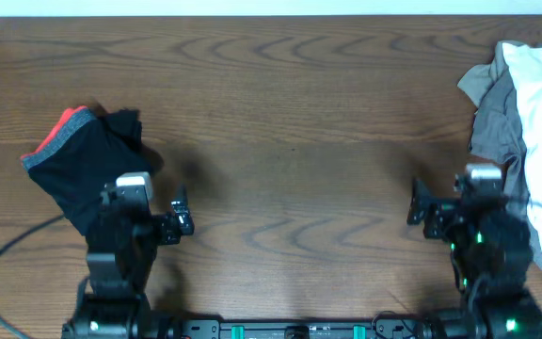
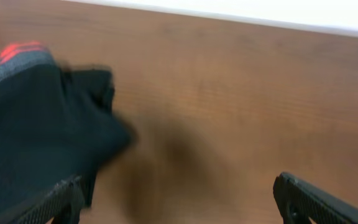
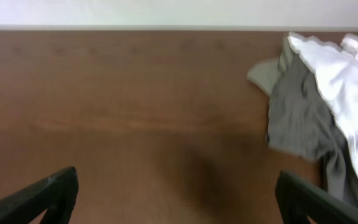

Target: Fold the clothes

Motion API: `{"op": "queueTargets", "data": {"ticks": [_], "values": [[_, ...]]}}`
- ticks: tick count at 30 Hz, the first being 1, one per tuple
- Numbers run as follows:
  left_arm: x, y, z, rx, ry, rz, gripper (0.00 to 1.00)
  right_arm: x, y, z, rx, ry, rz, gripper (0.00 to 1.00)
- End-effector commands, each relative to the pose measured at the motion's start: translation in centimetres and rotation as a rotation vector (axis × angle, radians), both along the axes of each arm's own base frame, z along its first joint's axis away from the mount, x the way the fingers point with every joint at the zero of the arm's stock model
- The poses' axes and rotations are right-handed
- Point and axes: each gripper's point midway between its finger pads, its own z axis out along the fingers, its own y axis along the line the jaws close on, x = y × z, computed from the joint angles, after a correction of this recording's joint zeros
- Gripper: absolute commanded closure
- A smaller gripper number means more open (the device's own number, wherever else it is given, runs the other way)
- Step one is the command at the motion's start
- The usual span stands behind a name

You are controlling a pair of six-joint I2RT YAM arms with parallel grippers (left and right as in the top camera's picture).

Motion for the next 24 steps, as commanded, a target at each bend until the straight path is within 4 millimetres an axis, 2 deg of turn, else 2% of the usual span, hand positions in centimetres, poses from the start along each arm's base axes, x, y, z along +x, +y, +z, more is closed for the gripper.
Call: {"op": "queueTargets", "data": {"ticks": [1, 6, 8, 10, 12, 16, 21, 24], "values": [[0.1, -0.4, 0.5, -0.019, 0.094, -0.015, 0.02, 1.3, -0.3, 0.6, -0.021, 0.081, -0.017, 0.01], [0.2, -0.7, 1.3, -0.027, 0.202, -0.027, 0.02, 3.5, 1.2, 1.4, 0.009, 0.155, 0.045, 0.01], [0.4, -1.3, 1.9, -0.049, 0.202, -0.057, 0.02, 4.6, 1.0, 2.0, -0.016, 0.134, 0.044, 0.01], [0.5, -1.6, 2.1, -0.058, 0.193, -0.07, 0.02, 5.7, -0.2, 2.0, -0.061, 0.123, -0.007, 0.01], [0.5, -1.6, 2.2, -0.058, 0.192, -0.07, 0.02, 6.4, -2.6, 1.6, -0.107, 0.133, -0.119, 0.01], [0.4, -1.6, 2.0, -0.058, 0.199, -0.069, 0.02, 6.9, -9.4, 1.0, -0.16, 0.165, -0.384, 0.01], [0.4, -1.6, 2.0, -0.058, 0.198, -0.069, 0.02, 5.8, -18.8, 0.9, -0.094, 0.16, -0.698, 0.01], [0.4, -1.6, 2.0, -0.058, 0.199, -0.069, 0.02, 4.9, -23.7, 0.5, -0.053, 0.13, -0.815, 0.01]]}}
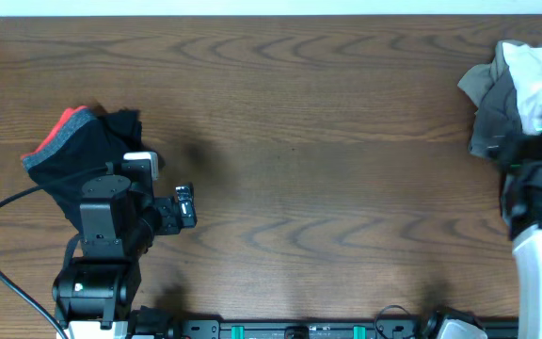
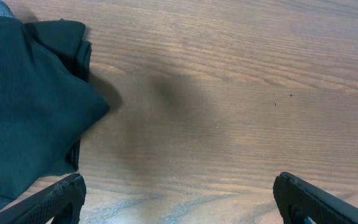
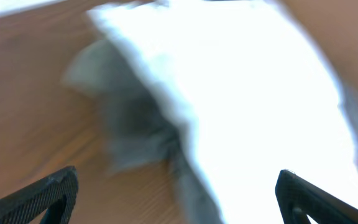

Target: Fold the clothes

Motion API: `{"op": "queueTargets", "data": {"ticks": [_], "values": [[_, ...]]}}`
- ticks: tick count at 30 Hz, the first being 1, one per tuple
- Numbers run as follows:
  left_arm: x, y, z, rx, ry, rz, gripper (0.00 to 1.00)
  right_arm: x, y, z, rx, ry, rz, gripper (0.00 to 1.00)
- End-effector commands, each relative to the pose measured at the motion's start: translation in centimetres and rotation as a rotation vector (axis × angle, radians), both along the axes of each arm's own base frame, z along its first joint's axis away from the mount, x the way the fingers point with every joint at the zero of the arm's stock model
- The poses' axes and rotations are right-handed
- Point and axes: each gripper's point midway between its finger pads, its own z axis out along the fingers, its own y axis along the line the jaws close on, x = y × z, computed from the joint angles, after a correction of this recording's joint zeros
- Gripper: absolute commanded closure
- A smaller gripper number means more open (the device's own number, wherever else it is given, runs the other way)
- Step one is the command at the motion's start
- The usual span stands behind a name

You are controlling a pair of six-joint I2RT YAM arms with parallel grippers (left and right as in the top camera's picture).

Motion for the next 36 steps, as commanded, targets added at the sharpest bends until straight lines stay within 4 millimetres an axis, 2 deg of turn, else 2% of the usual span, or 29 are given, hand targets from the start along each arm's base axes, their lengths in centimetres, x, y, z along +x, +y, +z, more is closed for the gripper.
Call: {"op": "queueTargets", "data": {"ticks": [1, 4, 10, 16, 19, 22, 27, 32, 36], "values": [[0.1, -0.2, 1.0, -0.018, -0.02, -0.002, 0.02, -1.8, -5.2, 0.5, 0.005, -0.041, -0.167, 0.03], [0.1, -0.2, 1.0, -0.019, -0.02, -0.002, 0.02, -3.8, -8.7, -1.2, 0.041, -0.032, -0.268, 0.03], [0.1, -0.2, 0.9, -0.018, -0.02, -0.002, 0.02, -6.6, -13.6, -5.0, 0.173, -0.076, -0.414, 0.22], [0.2, -0.2, 1.0, -0.018, -0.021, -0.001, 0.02, -6.7, -16.9, -7.5, 0.221, -0.13, -0.419, 0.17], [0.3, -0.2, 0.9, -0.018, -0.022, -0.001, 0.02, -6.4, -18.2, -8.3, 0.182, -0.119, -0.4, 0.16], [0.7, -0.2, 0.8, -0.018, -0.019, -0.001, 0.02, -5.7, -19.1, -9.0, 0.138, -0.104, -0.368, 0.24], [1.5, -0.2, 0.4, -0.018, -0.011, -0.002, 0.02, -5.3, -20.2, -11.3, 0.138, -0.094, -0.376, 0.26], [2.1, -0.2, -0.3, -0.017, 0.015, -0.001, 0.02, -7.1, -21.2, -14.0, 0.139, -0.021, -0.451, 0.27], [2.3, -0.3, -0.6, -0.017, 0.027, -0.001, 0.02, -9.0, -21.6, -14.7, 0.134, 0.034, -0.518, 0.27]]}}
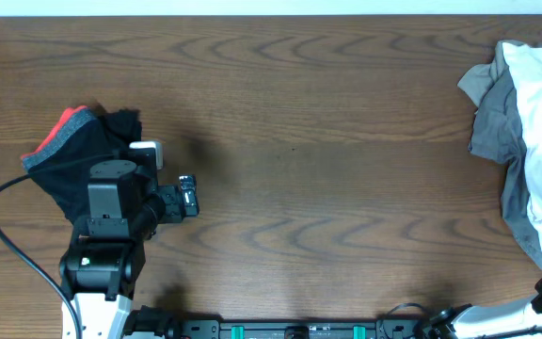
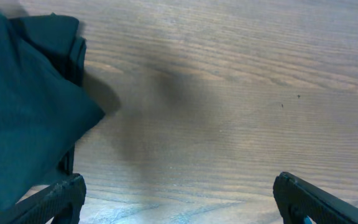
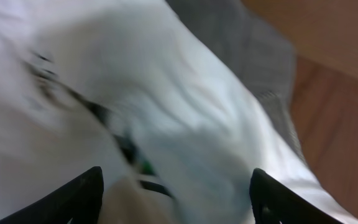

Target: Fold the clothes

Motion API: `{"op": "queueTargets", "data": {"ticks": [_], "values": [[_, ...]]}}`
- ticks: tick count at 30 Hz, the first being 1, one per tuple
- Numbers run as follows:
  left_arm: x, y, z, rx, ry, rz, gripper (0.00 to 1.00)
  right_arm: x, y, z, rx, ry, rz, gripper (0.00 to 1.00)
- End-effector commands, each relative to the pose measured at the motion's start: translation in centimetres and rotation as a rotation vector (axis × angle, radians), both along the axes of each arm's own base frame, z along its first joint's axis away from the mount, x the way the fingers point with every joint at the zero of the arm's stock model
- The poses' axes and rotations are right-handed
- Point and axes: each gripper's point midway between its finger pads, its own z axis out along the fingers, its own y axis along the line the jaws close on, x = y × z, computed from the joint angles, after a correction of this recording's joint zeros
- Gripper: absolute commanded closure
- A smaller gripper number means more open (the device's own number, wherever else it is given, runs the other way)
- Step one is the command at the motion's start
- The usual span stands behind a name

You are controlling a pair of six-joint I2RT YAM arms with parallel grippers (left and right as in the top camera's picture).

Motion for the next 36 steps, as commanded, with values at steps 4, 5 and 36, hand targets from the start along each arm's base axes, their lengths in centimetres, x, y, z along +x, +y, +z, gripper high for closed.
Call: {"op": "queueTargets", "data": {"ticks": [4, 5, 36], "values": [[0.5, -0.1, 0.8, -0.017, -0.016, 0.001, 0.02, -3.5, -1.4, -0.1, -0.02, 0.097, -0.114, 0.27], [0.5, -0.1, 0.8, -0.017, -0.016, 0.001, 0.02, -3.8, -1.4, -0.3, -0.013, 0.101, -0.119, 0.27], [0.5, -0.1, 0.8, -0.016, -0.016, 0.001, 0.02, -4.3, -0.8, -2.3, 0.052, 0.12, -0.114, 0.82]]}}
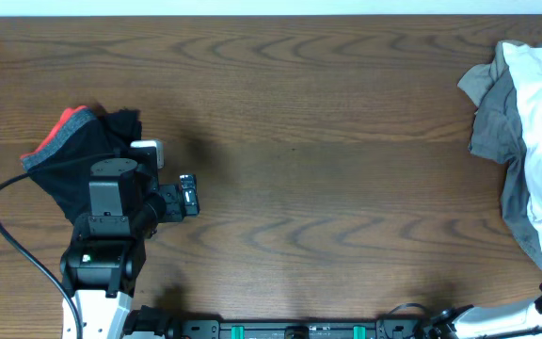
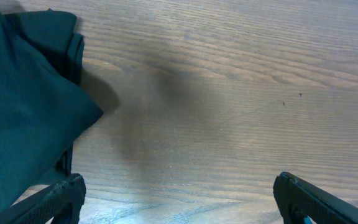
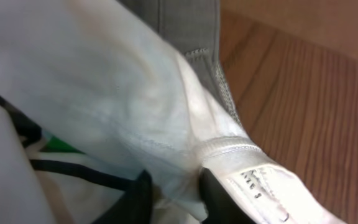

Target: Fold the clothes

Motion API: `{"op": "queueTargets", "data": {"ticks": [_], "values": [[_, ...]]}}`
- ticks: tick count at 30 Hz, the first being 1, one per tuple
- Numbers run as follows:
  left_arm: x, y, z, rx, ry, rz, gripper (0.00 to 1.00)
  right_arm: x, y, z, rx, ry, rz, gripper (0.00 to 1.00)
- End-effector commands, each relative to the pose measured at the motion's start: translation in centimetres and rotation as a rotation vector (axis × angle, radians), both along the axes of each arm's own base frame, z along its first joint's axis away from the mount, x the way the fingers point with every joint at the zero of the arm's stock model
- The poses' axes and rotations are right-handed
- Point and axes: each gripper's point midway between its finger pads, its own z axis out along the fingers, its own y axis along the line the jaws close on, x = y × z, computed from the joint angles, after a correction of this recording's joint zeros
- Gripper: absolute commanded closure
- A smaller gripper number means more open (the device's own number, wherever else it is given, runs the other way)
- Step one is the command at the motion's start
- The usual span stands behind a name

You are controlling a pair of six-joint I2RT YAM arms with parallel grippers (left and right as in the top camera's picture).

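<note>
A black garment with a red and grey waistband lies crumpled at the left, and also fills the left of the left wrist view. My left gripper stands open just right of it over bare wood. At the right edge lies a pile of a white garment and a grey garment. My right gripper is shut on a fold of the white garment near its labelled collar. The grey garment lies behind it.
The brown wooden table runs between the two heaps. Only a piece of the right arm shows in the overhead view's lower right corner. A black cable loops at the lower left.
My right gripper's fingers were spread wide over the white garment and are now shut on a fold of it. The left arm has barely moved.
Both arms stood at the near edge with open grippers, the clothes heaped at each side. Then my right arm was over the right pile and the left gripper stood beside the black garment. Later the right gripper was open on the white garment, and now grips it.
</note>
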Motion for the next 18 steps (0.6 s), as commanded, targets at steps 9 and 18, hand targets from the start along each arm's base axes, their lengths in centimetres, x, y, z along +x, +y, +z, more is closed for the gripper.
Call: {"op": "queueTargets", "data": {"ticks": [9, 18], "values": [[0.6, -0.1, 1.3, -0.017, -0.042, 0.001, 0.02, 3.7, 0.9, 2.7, -0.026, -0.098, 0.111, 0.99], [0.7, -0.1, 1.4, -0.017, -0.045, 0.001, 0.02, 11.8, 9.5, 14.4, -0.2, -0.23, 0.417, 0.99]]}}
